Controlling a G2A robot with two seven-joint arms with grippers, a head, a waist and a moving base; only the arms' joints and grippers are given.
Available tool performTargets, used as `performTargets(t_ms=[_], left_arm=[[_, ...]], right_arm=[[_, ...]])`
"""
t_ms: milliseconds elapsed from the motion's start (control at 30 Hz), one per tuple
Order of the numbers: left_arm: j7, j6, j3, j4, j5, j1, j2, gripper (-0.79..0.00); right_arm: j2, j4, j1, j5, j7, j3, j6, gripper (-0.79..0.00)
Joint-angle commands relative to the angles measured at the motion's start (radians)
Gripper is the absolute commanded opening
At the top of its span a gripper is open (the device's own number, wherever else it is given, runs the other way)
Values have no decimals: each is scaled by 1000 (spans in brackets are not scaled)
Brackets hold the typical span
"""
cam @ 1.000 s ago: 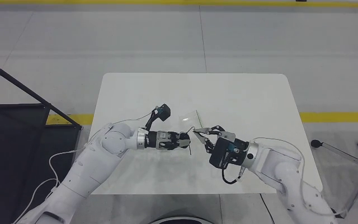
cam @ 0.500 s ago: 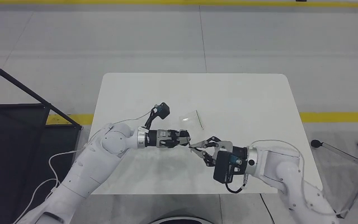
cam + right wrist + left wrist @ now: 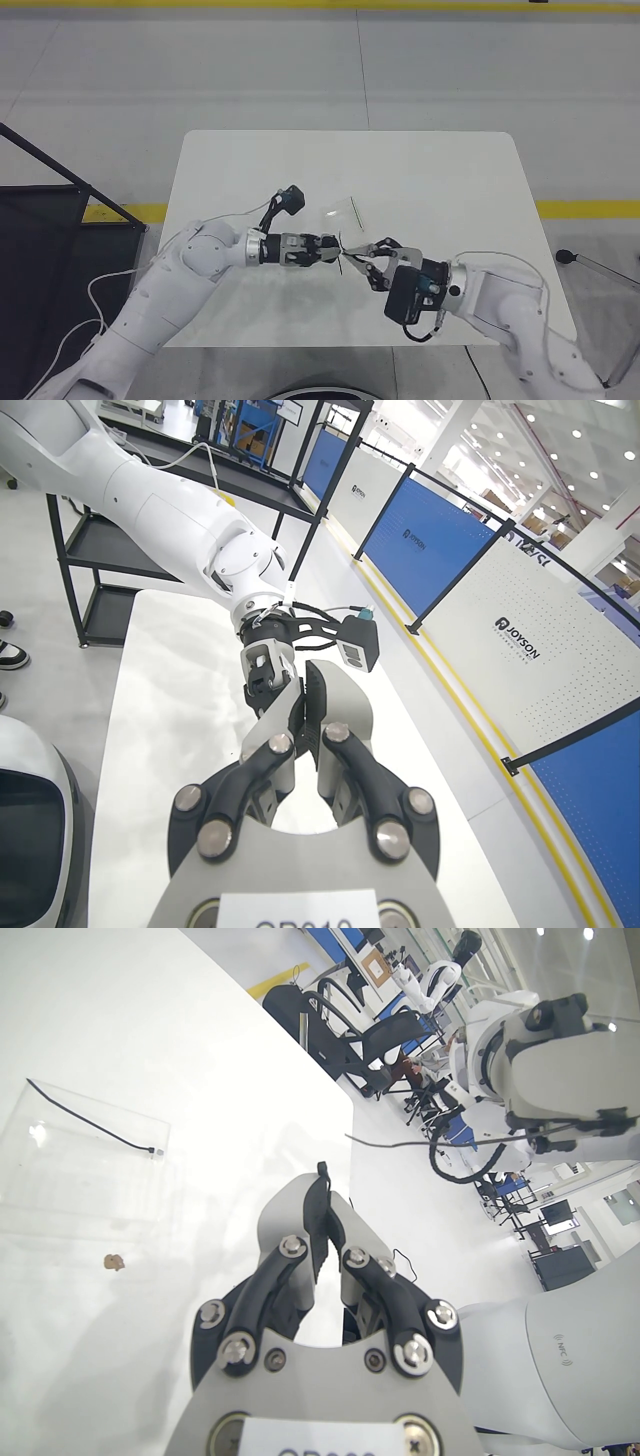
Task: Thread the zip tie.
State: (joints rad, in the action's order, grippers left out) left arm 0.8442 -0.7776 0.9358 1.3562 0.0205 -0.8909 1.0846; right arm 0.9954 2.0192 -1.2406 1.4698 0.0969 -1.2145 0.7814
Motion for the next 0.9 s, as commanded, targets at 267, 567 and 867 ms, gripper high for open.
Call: performTargets(t_ms=[267, 567, 867], left_arm=[[-1, 3, -4, 1, 1, 3, 0, -785], [-1, 3, -4, 1, 1, 3, 0, -785], [-1, 3, -4, 1, 1, 3, 0, -785]], right_arm=[[3, -11, 21, -1, -24, 24, 25, -785], [5, -16, 36, -7, -40, 37, 29, -785], [7, -20, 43, -12, -50, 46, 33, -785]])
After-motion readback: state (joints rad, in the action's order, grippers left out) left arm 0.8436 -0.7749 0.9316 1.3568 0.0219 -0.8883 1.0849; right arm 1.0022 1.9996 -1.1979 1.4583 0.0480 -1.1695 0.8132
